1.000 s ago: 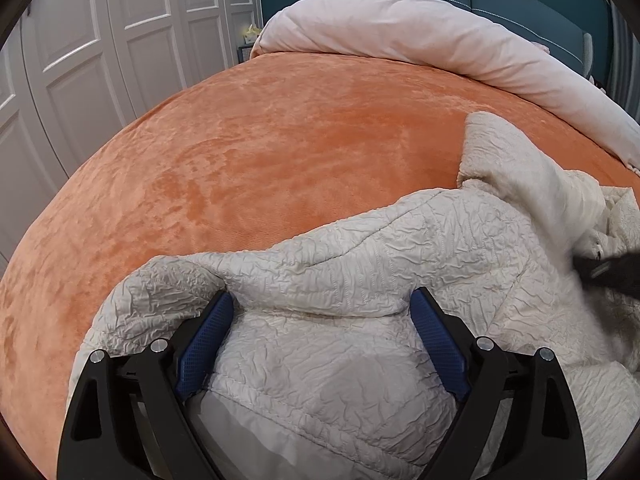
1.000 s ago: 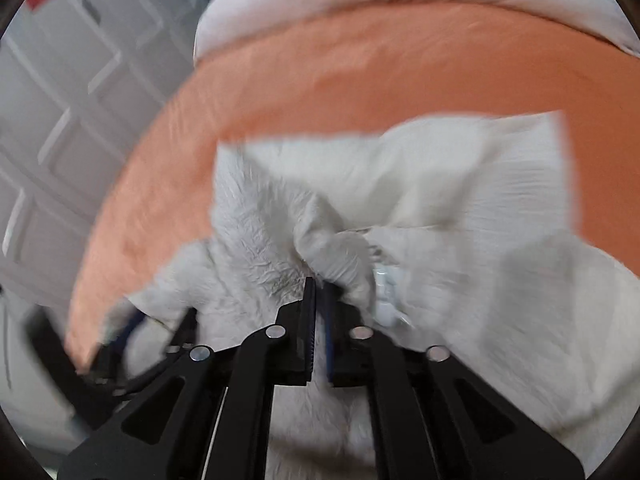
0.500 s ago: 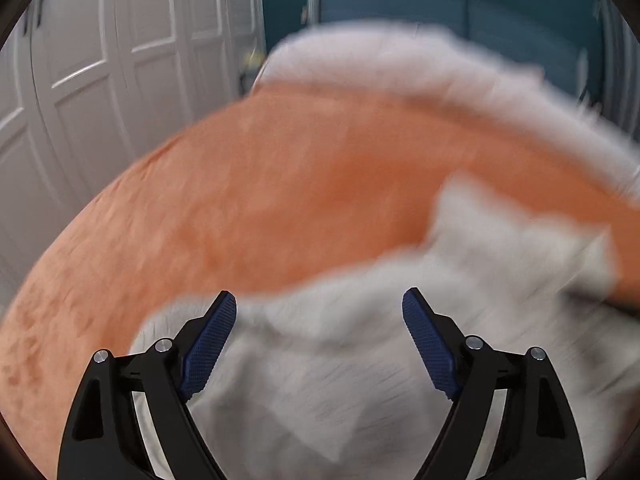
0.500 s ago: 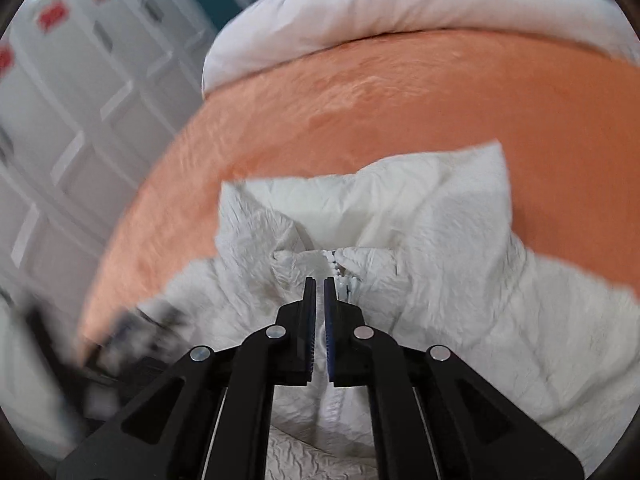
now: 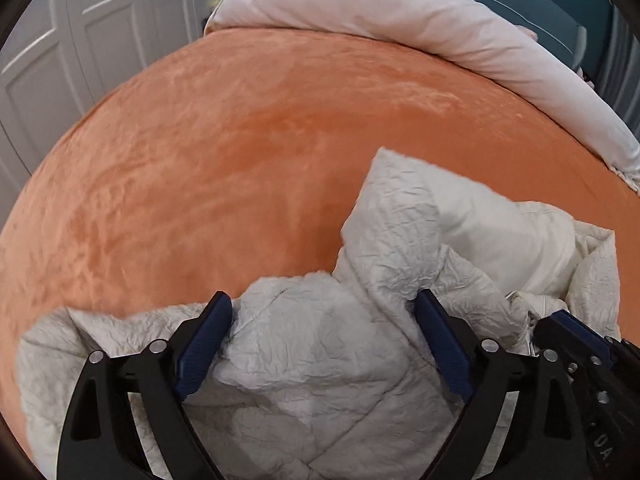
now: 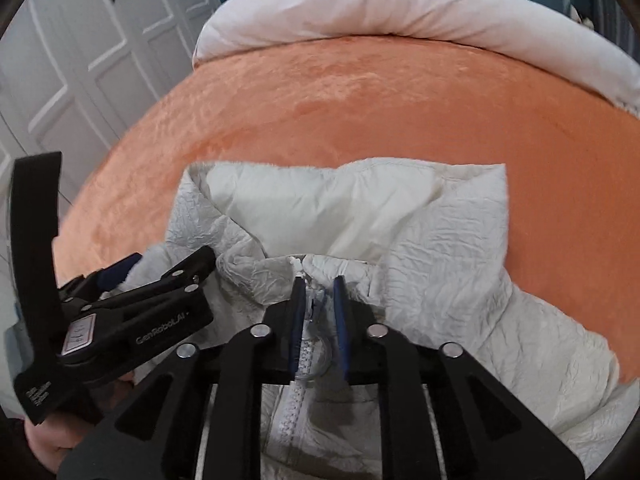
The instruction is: Fold large clothes
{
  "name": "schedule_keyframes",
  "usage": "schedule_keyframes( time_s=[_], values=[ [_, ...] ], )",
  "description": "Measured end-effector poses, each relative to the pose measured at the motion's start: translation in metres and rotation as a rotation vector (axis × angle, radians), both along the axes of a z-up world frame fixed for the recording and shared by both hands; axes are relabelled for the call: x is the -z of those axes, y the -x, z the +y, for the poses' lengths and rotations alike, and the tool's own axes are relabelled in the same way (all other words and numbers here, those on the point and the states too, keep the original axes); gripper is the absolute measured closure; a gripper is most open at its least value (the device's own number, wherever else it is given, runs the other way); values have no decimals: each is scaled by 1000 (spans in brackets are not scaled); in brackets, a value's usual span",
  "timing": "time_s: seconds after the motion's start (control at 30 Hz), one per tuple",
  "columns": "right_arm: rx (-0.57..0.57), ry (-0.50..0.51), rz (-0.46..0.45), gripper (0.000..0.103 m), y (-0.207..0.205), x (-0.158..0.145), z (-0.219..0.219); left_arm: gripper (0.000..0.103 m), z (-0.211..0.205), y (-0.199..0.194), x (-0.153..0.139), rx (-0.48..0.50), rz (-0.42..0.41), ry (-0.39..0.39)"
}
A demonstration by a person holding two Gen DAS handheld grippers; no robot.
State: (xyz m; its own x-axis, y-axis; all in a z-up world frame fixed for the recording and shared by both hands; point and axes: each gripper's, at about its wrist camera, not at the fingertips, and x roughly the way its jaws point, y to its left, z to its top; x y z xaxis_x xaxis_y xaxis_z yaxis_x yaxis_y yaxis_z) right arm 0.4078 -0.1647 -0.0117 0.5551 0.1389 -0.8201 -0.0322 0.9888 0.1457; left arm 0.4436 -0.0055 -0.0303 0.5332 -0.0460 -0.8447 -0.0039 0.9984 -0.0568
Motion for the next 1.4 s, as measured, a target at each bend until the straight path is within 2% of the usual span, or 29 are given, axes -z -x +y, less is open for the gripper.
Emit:
schedule_keyframes(
  time_s=[0.13,0.17,0.3,0.4,0.47,0.57,0.63,0.67,0.8,0.9,0.97,1.03,1.1,1.17,1.23,1.27,1.33,1.4],
  values=[
    [-1,49,7,87,-14,4,7,5,-13,-2,2,8,7,-53],
    [20,33,-3,100,-15,4,4,5,-13,-5,1,10,8,-65],
    [158,-124,-54,101,-5,6,-30,5,-17,-11,-5,14,2,-72],
    [125,-167,-118,100,5,-3,-29,5,-19,-18,4,19,24,-58],
    [31,-193,-160,99,12,-13,-18,5,-18,-20,7,21,20,-39],
    [-64,-131,-66,101,2,2,6,5,-14,-21,9,16,16,2],
    [-37,-121,-16,103,-7,13,4,5,-13,-22,10,13,15,11],
    [-15,-149,-15,103,-9,15,-3,5,-13,-23,10,12,13,14],
    [147,-149,-59,103,-4,12,-25,5,-9,-18,7,9,-4,49],
    [120,-158,-84,103,3,6,-23,5,6,-2,-6,-34,-29,91],
    [72,-216,-142,101,21,-7,-24,5,15,10,-12,-56,-55,120],
    [101,-232,-208,101,42,-19,-35,5,18,11,-9,-65,-38,117],
    [161,-239,-183,100,46,-17,-47,5,10,2,-2,-58,1,66],
    [185,-250,-128,100,39,-6,-55,5,-7,-6,2,-32,11,-23],
    [144,-234,-78,100,29,4,-47,5,-17,-11,4,-7,11,-78],
    [108,-196,-58,98,21,8,-36,5,-24,-15,5,5,7,-110],
    [85,-153,-55,98,16,12,-27,5,-26,-22,8,14,1,-124],
    [108,-208,-70,100,16,12,-37,5,-23,-29,12,16,4,-97]
  ],
)
